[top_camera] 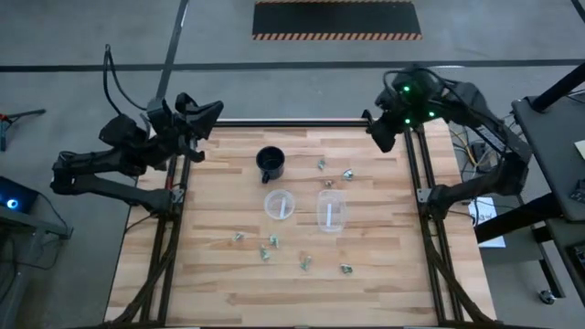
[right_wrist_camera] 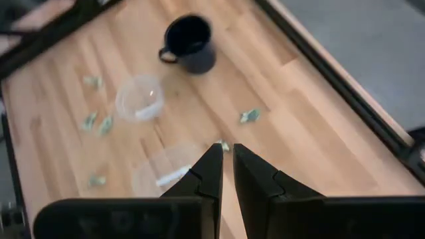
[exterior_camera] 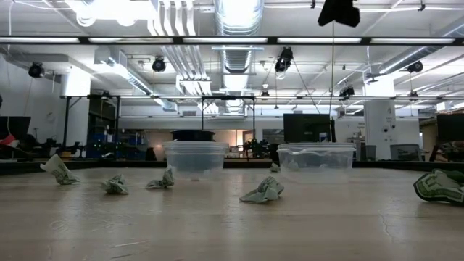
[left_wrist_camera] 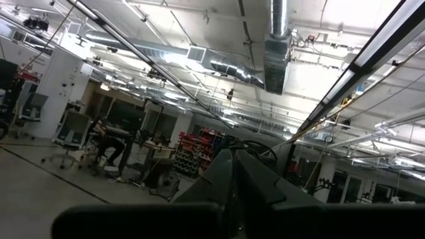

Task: Pick and place Stevia / Truvia into bins
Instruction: Put the truvia packet into the oval transparent container

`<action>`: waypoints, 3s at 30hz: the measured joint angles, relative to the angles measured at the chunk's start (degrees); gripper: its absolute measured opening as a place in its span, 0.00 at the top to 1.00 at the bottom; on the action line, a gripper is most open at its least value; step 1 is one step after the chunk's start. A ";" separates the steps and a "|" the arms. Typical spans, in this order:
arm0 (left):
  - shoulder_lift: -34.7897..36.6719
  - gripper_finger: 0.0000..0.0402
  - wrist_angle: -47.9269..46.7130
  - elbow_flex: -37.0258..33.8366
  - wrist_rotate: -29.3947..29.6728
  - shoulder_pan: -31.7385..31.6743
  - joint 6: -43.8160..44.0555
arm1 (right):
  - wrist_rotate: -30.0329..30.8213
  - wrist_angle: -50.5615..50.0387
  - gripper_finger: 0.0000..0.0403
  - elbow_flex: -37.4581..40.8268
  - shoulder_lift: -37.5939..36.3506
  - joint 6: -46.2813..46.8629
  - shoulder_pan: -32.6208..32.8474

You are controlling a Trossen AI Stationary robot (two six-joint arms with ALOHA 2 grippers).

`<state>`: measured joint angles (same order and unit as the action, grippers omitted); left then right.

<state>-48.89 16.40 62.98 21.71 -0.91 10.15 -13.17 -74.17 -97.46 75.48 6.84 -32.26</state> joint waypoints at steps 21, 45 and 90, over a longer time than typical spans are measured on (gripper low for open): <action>0.29 1.00 0.01 -0.20 0.00 0.00 -0.02 | -4.44 -2.41 0.42 1.82 10.99 -24.48 -1.45; 0.52 1.00 0.00 -0.28 0.00 0.00 -0.02 | -2.49 11.61 0.10 23.00 19.84 -31.55 -1.95; -0.96 1.00 -0.39 -0.17 0.02 0.00 0.16 | 7.36 43.30 0.13 48.38 19.87 -27.58 0.62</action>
<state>-49.84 16.01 62.81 21.74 -0.91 10.31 -5.81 -30.88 -49.08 95.35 -20.74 -31.64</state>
